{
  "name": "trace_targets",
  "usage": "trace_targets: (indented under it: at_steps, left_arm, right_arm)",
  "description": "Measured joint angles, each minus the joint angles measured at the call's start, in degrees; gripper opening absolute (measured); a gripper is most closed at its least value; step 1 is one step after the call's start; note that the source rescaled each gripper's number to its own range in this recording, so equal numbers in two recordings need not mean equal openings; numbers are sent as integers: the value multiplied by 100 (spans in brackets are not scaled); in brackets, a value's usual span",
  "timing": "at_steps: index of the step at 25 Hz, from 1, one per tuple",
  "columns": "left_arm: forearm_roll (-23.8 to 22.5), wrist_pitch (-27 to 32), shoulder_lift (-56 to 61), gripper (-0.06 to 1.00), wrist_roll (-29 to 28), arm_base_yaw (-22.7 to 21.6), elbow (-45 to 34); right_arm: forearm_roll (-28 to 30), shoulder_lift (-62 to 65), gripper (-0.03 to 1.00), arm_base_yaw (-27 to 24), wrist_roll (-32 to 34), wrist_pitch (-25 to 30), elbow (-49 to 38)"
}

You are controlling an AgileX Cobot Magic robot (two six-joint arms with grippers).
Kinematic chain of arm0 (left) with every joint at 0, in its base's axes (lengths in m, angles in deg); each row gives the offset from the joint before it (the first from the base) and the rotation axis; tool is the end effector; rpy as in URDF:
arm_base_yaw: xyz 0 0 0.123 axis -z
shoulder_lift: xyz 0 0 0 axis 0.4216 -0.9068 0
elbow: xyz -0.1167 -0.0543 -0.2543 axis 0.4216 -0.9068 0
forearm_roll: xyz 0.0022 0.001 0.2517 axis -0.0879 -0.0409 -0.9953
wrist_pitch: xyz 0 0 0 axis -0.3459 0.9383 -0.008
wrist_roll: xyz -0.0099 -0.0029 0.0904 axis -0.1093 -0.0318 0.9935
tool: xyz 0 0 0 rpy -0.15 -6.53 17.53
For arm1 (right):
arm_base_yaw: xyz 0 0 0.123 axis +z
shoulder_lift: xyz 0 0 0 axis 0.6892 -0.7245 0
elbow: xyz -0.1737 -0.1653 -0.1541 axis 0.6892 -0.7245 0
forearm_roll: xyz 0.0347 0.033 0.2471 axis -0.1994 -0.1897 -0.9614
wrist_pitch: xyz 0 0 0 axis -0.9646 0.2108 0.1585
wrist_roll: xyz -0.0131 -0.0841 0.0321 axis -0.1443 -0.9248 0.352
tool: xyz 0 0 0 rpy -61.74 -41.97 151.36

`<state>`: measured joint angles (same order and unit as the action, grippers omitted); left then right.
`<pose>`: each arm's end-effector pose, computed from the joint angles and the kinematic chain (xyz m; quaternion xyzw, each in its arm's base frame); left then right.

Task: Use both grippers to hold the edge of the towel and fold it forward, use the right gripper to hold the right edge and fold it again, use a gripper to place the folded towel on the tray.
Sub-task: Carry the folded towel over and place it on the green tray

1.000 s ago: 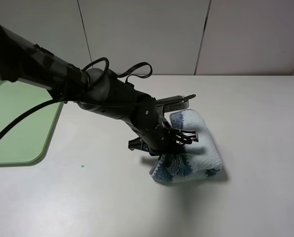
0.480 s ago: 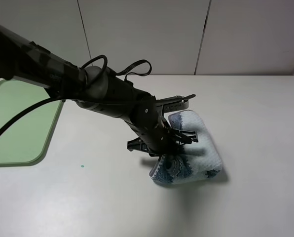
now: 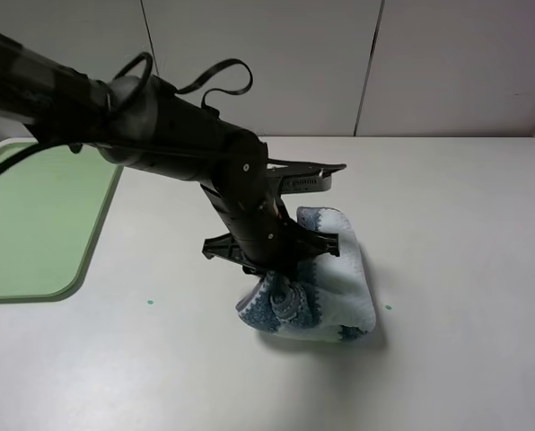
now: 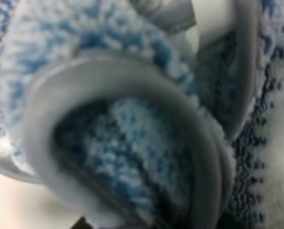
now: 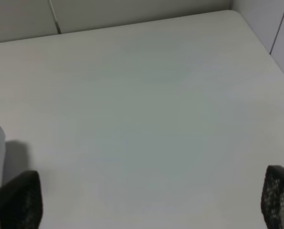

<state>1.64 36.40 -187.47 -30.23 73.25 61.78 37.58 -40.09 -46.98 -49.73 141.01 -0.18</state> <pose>0.2638 -0.3026 0.1269 0.0861 0.9731 -0.1625 0.1386 -0.0042 -0.0031 0.2787 0.0580 0.8411 -0.0164 0.5376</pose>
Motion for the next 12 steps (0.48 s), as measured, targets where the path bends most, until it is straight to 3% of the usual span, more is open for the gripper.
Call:
trace_targets:
  at_steps: [12]
  left_arm:
    - [-1009,729,727,20,137,-804,-11]
  right_arm:
    - [-6,0,100,0,0,-16,0]
